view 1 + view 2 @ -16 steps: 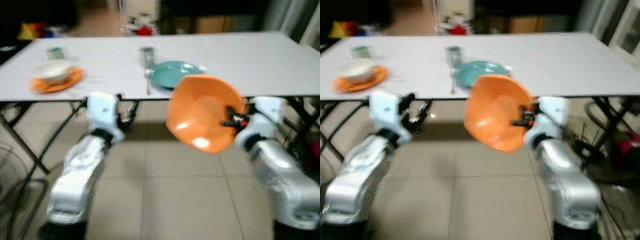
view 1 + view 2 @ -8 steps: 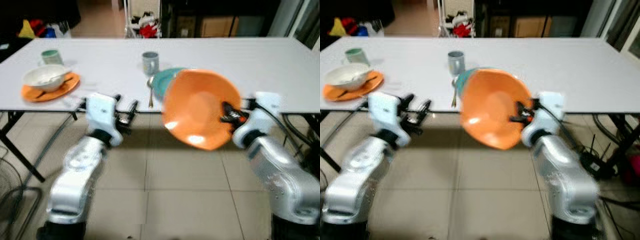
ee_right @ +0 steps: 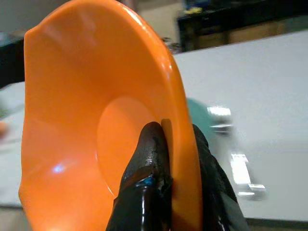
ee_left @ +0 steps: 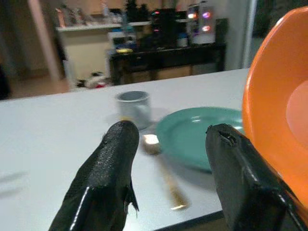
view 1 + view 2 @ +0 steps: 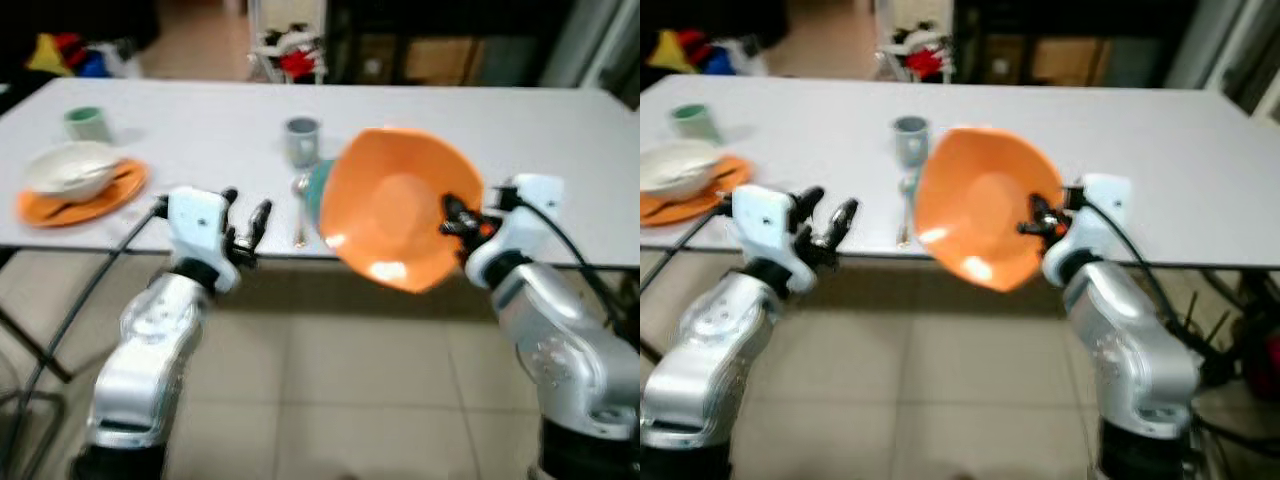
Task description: Setting the table
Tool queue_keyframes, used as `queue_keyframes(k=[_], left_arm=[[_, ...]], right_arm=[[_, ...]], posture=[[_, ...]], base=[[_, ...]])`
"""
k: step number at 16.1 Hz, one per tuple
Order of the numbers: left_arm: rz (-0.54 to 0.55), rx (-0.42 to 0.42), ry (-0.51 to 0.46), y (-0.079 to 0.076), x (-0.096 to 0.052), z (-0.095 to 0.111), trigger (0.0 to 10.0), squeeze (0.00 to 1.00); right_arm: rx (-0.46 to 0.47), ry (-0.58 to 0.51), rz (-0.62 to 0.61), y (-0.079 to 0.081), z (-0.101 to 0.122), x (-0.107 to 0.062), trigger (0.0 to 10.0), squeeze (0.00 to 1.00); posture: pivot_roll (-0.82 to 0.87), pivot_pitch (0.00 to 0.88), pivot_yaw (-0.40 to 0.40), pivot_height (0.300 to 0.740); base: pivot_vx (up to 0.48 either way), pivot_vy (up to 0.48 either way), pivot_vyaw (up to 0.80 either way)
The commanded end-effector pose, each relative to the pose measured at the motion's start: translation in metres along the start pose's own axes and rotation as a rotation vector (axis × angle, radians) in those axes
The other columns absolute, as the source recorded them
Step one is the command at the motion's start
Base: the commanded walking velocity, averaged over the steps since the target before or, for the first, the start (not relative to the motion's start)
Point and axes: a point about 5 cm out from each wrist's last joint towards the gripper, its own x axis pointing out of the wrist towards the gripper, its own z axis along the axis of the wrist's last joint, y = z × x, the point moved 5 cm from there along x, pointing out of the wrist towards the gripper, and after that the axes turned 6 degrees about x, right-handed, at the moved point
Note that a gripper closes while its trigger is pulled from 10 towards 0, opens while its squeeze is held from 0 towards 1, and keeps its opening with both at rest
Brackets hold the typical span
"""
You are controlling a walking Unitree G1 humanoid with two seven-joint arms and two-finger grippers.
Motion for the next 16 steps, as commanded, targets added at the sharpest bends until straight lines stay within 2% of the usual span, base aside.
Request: queue_keyframes(k=[1, 9, 12, 13, 16], left_arm=[[0.017, 0.025, -0.007, 0.008, -0.002, 0.003, 10.0, 0.0], [-0.007, 0.025, -0.008, 0.003, -0.003, 0.002, 10.0, 0.0], [-0.117, 0.056, 0.027, -0.007, -0.005, -0.004, 10.0, 0.0], [-0.167, 0.088, 0.029, -0.012, -0.008, -0.005, 10.0, 0.0], [-0.243, 0.091, -0.001, -0.019, -0.009, 0.001, 10.0, 0.0]], right_arm=[[0.003, -0.038, 0.034, 0.01, 0.011, 0.001, 10.0, 0.0], [0.031, -0.026, 0.038, 0.009, 0.011, 0.002, 10.0, 0.0], [0.098, -0.011, 0.056, 0.011, 0.011, 0.007, 10.0, 0.0], [0.118, -0.002, 0.037, 0.007, 0.012, 0.01, 10.0, 0.0], [0.169, 0.068, -0.046, -0.012, 0.007, 0.026, 10.0, 0.0]], posture=[[0.07, 0.0, 0.008, 0.74], [0.07, 0.0, 0.008, 0.74], [0.07, 0.0, 0.01, 0.74], [0.07, 0.0, 0.011, 0.74], [0.07, 0.0, 0.018, 0.74]], base=[[0.398, 0.0, 0.0], [0.394, 0.0, 0.0], [0.12, 0.0, 0.0], [0.0, 0.0, 0.0], [0.0, 0.0, 0.0]])
